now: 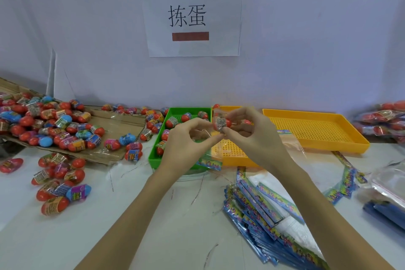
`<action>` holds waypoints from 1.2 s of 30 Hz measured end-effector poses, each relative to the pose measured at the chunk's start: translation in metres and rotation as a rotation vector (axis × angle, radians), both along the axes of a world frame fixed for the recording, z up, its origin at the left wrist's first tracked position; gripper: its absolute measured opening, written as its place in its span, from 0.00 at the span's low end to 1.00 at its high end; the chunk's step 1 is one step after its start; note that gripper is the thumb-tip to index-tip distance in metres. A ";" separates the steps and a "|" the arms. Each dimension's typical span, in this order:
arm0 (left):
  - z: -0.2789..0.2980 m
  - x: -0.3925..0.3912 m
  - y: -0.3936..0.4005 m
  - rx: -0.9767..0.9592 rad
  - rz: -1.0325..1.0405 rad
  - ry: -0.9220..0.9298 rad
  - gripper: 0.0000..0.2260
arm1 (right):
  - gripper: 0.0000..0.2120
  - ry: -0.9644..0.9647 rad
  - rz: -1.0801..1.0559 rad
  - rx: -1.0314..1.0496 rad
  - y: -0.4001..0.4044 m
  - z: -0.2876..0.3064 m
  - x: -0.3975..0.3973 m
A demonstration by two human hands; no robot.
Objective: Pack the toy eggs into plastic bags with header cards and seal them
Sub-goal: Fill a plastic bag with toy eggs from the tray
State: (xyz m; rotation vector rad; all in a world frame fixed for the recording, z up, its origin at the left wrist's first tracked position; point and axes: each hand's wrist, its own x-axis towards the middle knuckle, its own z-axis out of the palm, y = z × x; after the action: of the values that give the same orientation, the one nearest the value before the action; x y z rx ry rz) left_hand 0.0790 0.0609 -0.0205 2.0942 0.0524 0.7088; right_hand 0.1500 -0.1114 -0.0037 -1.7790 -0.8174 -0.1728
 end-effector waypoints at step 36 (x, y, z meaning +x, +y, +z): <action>0.010 -0.005 0.023 -0.162 -0.306 0.258 0.30 | 0.03 0.227 -0.054 0.109 0.000 -0.002 0.000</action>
State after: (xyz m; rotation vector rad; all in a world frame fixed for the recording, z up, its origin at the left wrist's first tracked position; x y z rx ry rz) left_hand 0.0745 0.0840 -0.0108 1.9690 -0.0647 0.2412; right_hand 0.1502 -0.1117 -0.0059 -1.6825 -0.5866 -0.0480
